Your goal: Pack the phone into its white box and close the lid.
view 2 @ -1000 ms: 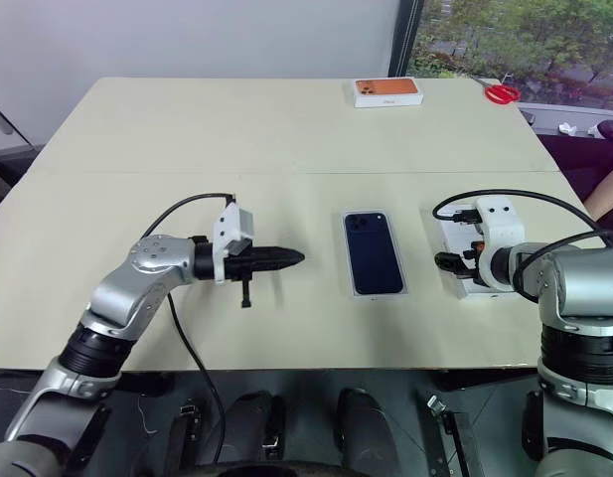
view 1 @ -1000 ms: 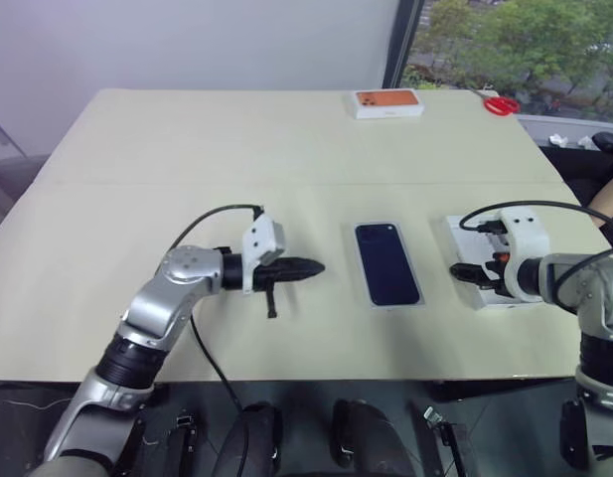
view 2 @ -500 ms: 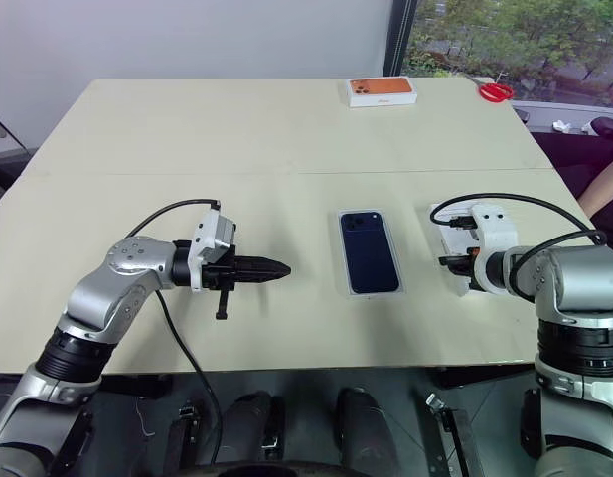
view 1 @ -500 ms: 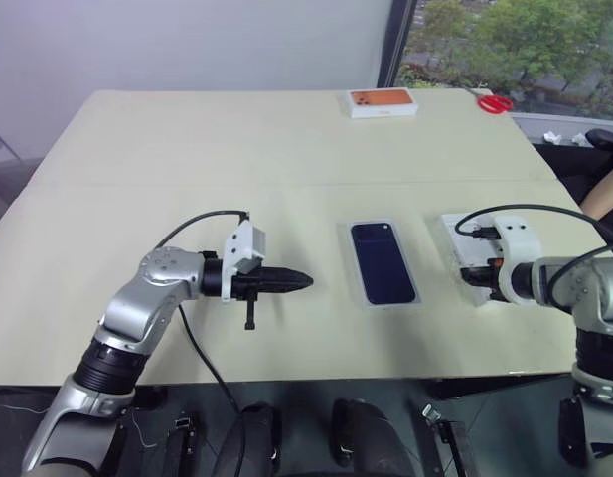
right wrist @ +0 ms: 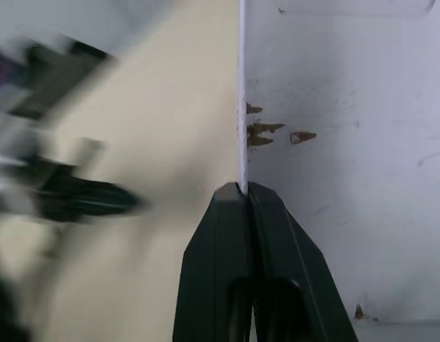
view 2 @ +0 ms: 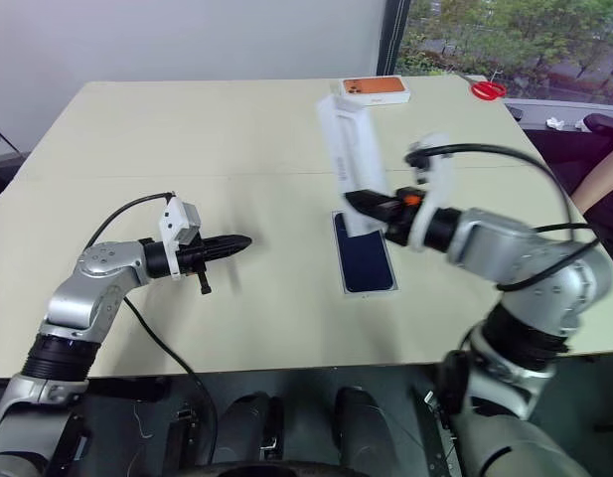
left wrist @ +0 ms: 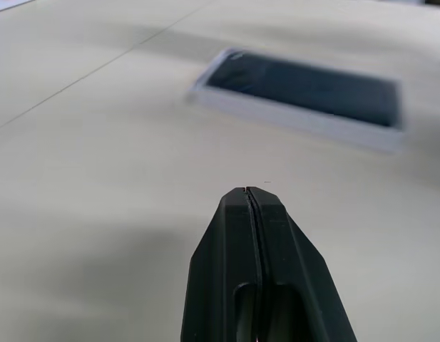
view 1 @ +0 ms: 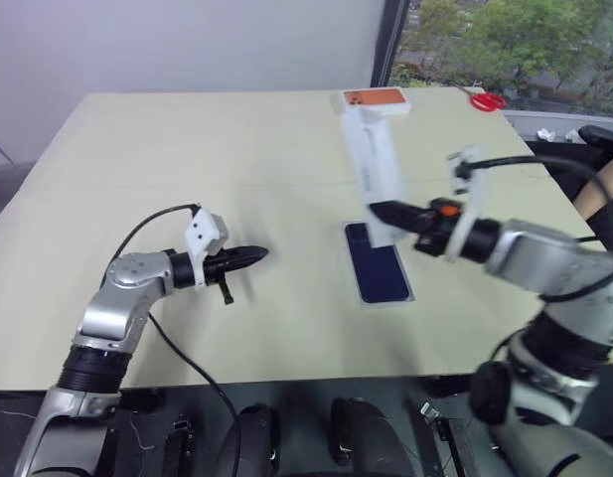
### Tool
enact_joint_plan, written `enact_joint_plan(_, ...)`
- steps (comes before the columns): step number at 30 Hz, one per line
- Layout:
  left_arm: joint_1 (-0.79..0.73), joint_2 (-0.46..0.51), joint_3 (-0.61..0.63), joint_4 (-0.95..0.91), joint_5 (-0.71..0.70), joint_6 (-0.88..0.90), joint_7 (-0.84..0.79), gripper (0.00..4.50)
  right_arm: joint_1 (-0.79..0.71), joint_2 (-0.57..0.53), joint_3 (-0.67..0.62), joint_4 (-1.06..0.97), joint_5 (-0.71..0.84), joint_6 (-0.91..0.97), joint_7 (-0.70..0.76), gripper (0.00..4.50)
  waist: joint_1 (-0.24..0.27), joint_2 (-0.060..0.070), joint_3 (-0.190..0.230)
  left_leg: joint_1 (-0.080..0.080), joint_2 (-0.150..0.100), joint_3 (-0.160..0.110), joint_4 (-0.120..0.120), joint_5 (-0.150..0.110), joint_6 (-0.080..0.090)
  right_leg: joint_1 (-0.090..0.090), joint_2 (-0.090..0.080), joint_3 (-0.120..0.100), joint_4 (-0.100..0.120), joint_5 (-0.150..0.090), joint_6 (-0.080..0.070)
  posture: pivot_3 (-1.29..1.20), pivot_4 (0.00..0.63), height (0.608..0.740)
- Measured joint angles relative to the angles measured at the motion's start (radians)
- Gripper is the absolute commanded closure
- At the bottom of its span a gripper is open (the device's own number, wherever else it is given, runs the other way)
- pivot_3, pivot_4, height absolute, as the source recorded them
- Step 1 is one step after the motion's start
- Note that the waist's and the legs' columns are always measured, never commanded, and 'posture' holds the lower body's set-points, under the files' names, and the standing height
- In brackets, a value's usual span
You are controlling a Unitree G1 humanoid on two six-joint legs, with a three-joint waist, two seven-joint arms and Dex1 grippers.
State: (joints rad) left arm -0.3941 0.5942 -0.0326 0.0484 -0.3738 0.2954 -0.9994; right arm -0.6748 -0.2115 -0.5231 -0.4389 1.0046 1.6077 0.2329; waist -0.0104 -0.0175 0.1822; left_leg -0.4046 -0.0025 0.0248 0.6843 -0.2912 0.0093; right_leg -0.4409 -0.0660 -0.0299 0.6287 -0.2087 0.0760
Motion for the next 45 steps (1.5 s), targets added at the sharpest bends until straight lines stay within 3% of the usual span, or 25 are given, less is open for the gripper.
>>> enact_joint_plan(4,-0.005,-0.002,0.006,0.013,0.013,-0.008,0.003,4.50,0.041,0.130,0.015,0.066,0.303,-0.032,-0.331,4.46,0.001,0.000,0.000,-0.002,0.000,0.000,0.000,0.000,-0.001,-0.001,-0.001,0.000,0.001,0.000,0.000,0.00,0.150,0.740)
enact_joint_plan(7,-0.006,-0.007,0.008,0.014,0.016,-0.009,0.008,4.50,0.181,0.056,0.180,0.135,0.678,-0.228,-0.694,4.46,-0.002,0.000,0.000,-0.002,-0.003,0.002,0.000,0.000,-0.001,-0.002,-0.007,0.000,0.000,0.000,0.000,0.00,0.150,0.740)
enact_joint_plan(9,-0.006,-0.012,0.008,0.013,0.017,-0.009,0.011,4.50,0.236,0.022,0.266,0.140,0.849,-0.388,-0.868,4.46,-0.006,0.000,0.000,-0.002,-0.004,0.004,0.000,0.000,-0.001,-0.002,-0.007,0.001,-0.001,0.000,0.000,0.00,0.150,0.740)
enact_joint_plan(15,-0.016,-0.061,-0.027,0.002,0.025,-0.006,0.017,4.50,0.334,0.031,0.382,0.100,0.946,-0.613,-1.064,4.46,-0.002,0.000,0.000,-0.002,-0.001,0.002,0.000,0.000,0.000,-0.002,-0.001,0.002,0.000,0.000,0.001,0.00,0.150,0.740)
enact_joint_plan(18,-0.034,-0.088,-0.059,-0.004,0.032,-0.004,0.016,4.50,0.344,0.040,0.398,0.079,0.955,-0.660,-1.107,4.46,0.000,-0.001,0.000,-0.002,-0.001,0.002,0.001,0.000,0.000,-0.001,-0.001,0.002,0.000,0.000,0.000,0.00,0.150,0.740)
enact_joint_plan(20,-0.050,-0.100,-0.073,-0.007,0.039,-0.004,0.016,4.50,0.351,0.040,0.402,0.069,0.961,-0.677,-1.122,3.90,0.000,-0.001,0.000,-0.002,-0.001,0.002,0.001,0.000,0.000,-0.001,-0.001,0.002,0.000,0.000,0.000,0.00,0.150,0.740)
enact_joint_plan(22,-0.062,-0.115,-0.086,-0.006,0.043,-0.002,0.016,4.50,0.362,0.037,0.401,0.068,0.960,-0.694,-1.144,3.09,0.000,-0.001,0.000,-0.002,-0.001,0.002,0.000,0.000,0.000,-0.001,-0.001,0.002,0.000,0.000,0.000,0.00,0.150,0.740)
enact_joint_plan(28,-0.122,-0.220,-0.163,0.021,0.082,-0.001,0.040,4.50,0.320,-0.051,0.372,0.073,0.958,-0.698,-1.118,0.06,-0.002,0.000,0.000,-0.002,-0.001,0.003,0.001,0.000,0.000,-0.002,0.000,0.002,0.000,0.000,0.000,0.00,0.150,0.740)
enact_joint_plan(34,-0.132,-0.256,-0.172,0.032,0.096,-0.001,0.056,4.50,0.241,-0.253,0.321,0.114,0.956,-0.673,-1.006,0.06,-0.002,0.000,0.000,-0.001,0.001,0.002,0.000,0.000,0.001,-0.002,0.002,0.003,0.000,0.000,0.000,0.00,0.150,0.740)
enact_joint_plan(39,-0.163,-0.310,-0.189,0.038,0.104,0.002,0.070,4.50,0.211,-0.508,0.309,0.182,0.930,-0.637,-0.906,0.06,0.010,-0.001,0.000,-0.002,0.000,0.003,0.001,0.000,0.001,-0.001,0.001,0.002,-0.003,0.000,0.000,0.00,0.150,0.740)
enact_joint_plan(45,-0.173,-0.370,-0.242,0.038,0.118,0.022,0.077,4.50,0.212,-0.626,0.326,0.209,0.776,-0.594,-0.753,0.06,0.016,-0.001,0.000,-0.002,0.000,0.003,0.001,-0.001,0.002,-0.001,0.001,0.003,-0.002,0.000,0.000,0.00,0.150,0.740)
